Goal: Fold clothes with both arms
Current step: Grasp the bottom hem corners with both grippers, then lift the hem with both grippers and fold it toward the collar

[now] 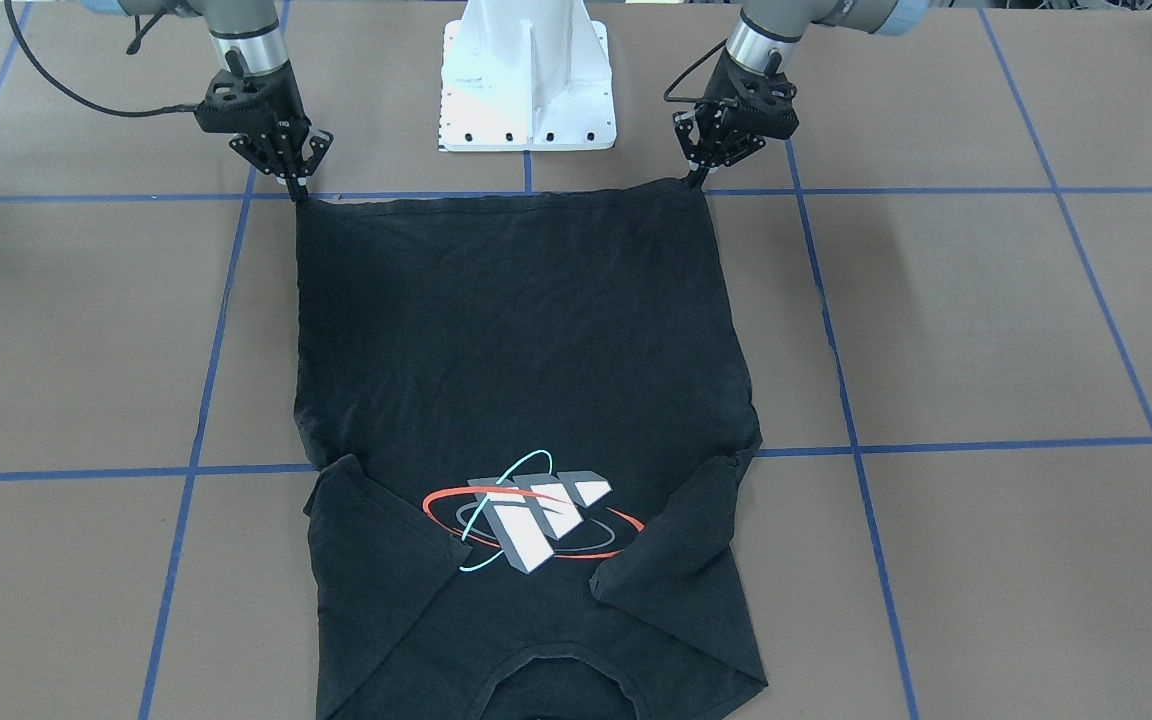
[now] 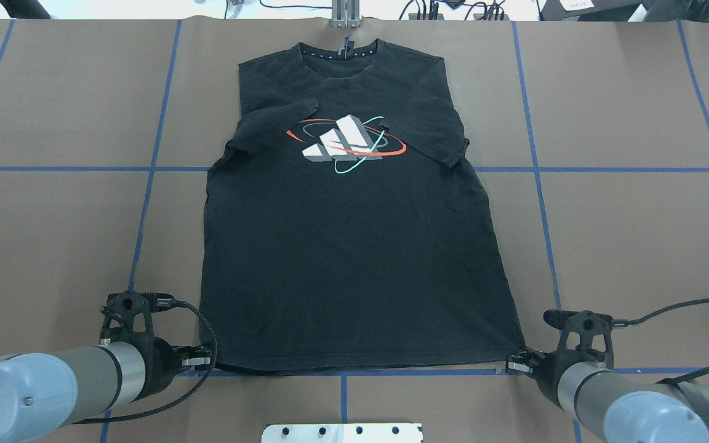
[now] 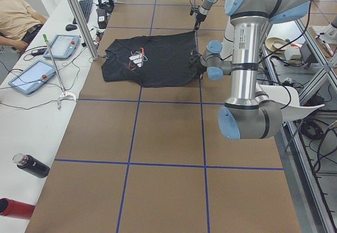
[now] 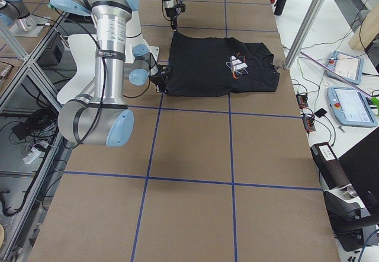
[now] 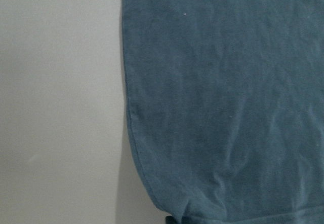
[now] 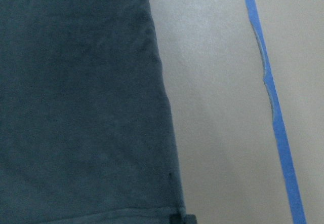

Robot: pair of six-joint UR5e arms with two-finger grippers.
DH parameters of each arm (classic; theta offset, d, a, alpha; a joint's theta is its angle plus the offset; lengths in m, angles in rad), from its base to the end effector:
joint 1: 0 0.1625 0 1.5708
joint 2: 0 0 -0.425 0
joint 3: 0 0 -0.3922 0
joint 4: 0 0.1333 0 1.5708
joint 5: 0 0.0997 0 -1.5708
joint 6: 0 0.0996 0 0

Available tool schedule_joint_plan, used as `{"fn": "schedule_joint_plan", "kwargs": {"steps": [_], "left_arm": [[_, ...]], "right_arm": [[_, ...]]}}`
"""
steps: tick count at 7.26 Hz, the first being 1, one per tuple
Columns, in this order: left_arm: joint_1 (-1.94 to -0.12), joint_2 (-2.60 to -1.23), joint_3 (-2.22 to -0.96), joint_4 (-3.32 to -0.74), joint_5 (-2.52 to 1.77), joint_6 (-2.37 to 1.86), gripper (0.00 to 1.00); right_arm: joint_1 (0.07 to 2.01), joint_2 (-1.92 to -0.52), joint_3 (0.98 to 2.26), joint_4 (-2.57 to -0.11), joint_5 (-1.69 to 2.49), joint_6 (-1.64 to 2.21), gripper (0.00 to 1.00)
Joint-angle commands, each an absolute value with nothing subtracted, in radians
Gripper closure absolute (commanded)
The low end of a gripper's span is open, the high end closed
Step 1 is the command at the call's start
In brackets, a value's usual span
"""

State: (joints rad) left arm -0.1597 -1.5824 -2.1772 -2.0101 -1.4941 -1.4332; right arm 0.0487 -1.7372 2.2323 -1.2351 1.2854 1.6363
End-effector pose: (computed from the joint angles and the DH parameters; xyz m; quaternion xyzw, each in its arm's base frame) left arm 0.4318 -0.2123 0.3222 0.1074 0.4935 -0.0289 0.8626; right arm -0.4042 -0.1812 0.3861 0.1268 -0.4005 0.1090 0.9009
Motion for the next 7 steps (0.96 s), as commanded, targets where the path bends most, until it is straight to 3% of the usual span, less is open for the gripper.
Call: {"fn": "schedule_joint_plan", "kwargs": {"steps": [1, 3, 5, 7], "left_arm": [[-0.233, -1.597, -2.358, -1.825, -1.613, -1.347, 1.0], [-0.296, -1.585, -2.498, -1.732, -1.733, -1.302, 1.0], [-0.275, -1.583, -2.622, -1.653, -1.814, -1.313, 1.0], [-0.267, -1.592, -2.619, -1.641, -1.807, -1.312, 1.0]], "right_arm": [[0.099, -1.792, 2.396, -1.241, 1.372, 1.634, 1.0], [0.129, -1.845, 2.567, -1.31, 1.536, 1.631, 1.0], [0.114, -1.861, 2.661, -1.321, 1.704, 1.625, 1.0], [0.158, -1.856, 2.671, -1.325, 1.701, 1.624, 1.0]]}}
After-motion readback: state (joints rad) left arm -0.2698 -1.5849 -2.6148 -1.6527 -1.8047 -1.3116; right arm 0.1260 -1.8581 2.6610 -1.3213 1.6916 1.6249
